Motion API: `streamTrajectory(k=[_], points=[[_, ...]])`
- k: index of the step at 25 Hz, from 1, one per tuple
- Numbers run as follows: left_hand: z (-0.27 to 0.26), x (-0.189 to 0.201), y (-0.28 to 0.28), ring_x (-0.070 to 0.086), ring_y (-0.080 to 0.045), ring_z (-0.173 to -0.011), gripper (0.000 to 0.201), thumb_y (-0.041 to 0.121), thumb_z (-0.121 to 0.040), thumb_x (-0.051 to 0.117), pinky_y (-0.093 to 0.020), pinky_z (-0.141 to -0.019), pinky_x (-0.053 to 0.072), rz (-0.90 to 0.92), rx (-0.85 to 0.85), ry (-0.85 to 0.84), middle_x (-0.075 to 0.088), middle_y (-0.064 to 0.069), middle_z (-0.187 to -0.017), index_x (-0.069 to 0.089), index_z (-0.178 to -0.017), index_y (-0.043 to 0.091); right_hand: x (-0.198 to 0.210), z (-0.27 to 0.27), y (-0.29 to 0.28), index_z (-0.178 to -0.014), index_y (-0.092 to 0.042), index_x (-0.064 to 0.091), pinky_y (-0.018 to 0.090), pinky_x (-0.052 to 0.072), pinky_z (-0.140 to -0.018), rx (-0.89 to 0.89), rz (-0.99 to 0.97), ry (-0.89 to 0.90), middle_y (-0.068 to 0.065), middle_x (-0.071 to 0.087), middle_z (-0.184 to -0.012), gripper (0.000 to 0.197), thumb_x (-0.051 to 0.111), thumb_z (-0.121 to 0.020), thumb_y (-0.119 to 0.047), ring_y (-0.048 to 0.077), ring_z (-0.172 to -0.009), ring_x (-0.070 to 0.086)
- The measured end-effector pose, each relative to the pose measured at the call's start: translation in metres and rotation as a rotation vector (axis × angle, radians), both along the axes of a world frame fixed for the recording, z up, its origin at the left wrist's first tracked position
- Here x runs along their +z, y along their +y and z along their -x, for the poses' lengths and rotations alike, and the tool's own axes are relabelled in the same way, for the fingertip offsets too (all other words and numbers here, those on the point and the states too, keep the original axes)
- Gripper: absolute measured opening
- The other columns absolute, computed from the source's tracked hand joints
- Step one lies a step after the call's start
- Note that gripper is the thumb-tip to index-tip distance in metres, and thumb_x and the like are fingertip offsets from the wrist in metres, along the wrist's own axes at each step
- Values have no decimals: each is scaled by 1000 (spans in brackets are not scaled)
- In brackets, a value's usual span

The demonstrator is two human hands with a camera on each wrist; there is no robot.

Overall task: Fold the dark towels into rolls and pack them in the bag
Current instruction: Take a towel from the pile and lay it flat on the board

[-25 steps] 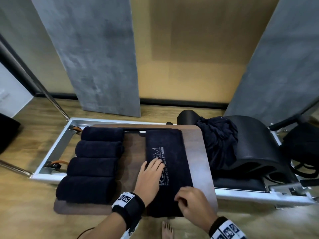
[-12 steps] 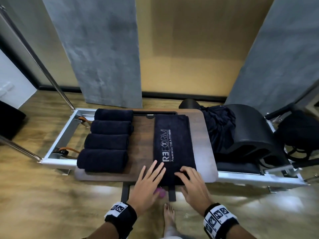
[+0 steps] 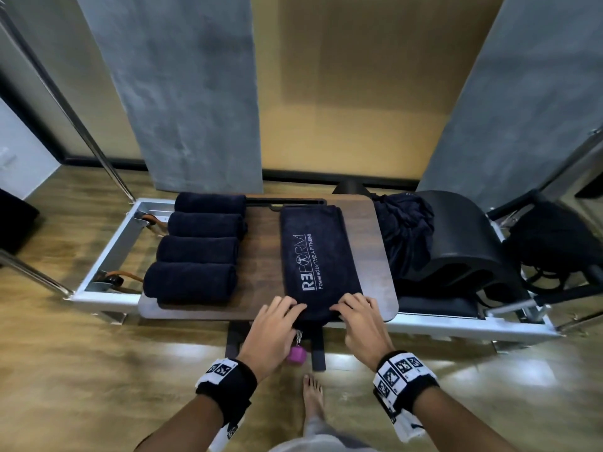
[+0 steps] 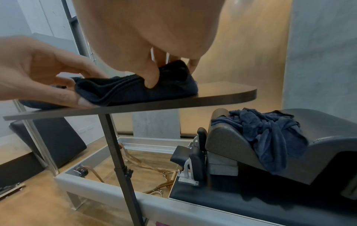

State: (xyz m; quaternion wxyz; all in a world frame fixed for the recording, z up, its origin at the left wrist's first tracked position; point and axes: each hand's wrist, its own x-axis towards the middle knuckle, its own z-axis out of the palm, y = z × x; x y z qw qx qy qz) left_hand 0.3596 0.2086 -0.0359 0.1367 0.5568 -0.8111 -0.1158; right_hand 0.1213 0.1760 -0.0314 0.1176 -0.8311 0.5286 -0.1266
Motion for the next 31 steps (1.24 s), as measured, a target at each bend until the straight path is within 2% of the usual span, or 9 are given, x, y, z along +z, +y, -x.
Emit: streamTrajectory(k=[3,6,10,14,16,19,23,26,31], points=[[3,2,1,55,-18,-108,25,20,-90,75,-33,-84,45,-13,-10,64,59,10,-116,70,-114,23,6,-1,-5,-113,-32,57,11,42,-81,-84,-148,-168,-9,60,-101,49,66,-87,8,8,-92,58],[-1,0,-8,57,-15,-98,7,20,-91,77,-37,-83,47,-81,130,301,65,13,-99,80,-98,18,9,6,-15,-96,-28,59,28,53,-75,-80,-146,-225,-8,62,-91,33,69,-91,3,9,-81,60],[-1,-6,-23,61,-15,-97,12,19,-99,70,-39,-89,49,-209,345,487,73,13,-94,82,-102,19,3,7,-19,-94,-11,76,40,56,-75,-90,-79,-230,-2,60,-101,10,71,-94,-3,20,-86,63],[6,-5,-33,69,-19,-91,5,25,-98,71,-43,-88,56,-357,556,650,75,9,-82,70,-98,30,-1,1,-18,-91,-19,80,40,48,-80,-89,93,-98,-4,59,-101,10,78,-89,-10,22,-97,56],[6,-4,-38,68,-27,-94,17,30,-96,73,-46,-89,55,-408,633,677,73,4,-80,57,-101,33,0,1,-17,-96,-19,80,40,47,-86,-57,158,-31,-4,60,-109,17,80,-83,-8,22,-107,57],[7,0,-46,68,-27,-95,23,31,-93,75,-46,-90,55,-452,687,647,69,1,-82,53,-99,33,-1,2,-12,-109,-13,76,40,45,-93,41,275,-33,1,60,-119,31,75,-79,-4,25,-115,56],[10,7,-56,69,-26,-98,20,26,-91,74,-44,-94,55,-467,748,616,69,4,-84,55,-95,29,-3,0,-6,-120,-10,71,36,49,-89,227,307,-26,2,63,-113,29,70,-96,-25,23,-105,58],[17,13,-56,67,-25,-100,18,28,-94,69,-40,-88,53,-442,715,519,70,2,-95,53,-103,28,2,-2,-17,-118,-8,72,37,55,-78,205,159,23,3,67,-106,39,82,-80,-5,25,-93,63],[24,14,-46,52,-19,-109,20,23,-96,70,-38,-85,49,14,478,241,55,6,-113,60,-113,26,14,-11,-44,-116,-10,70,37,51,-87,174,-40,69,4,65,-110,35,62,-86,6,27,-102,59]])
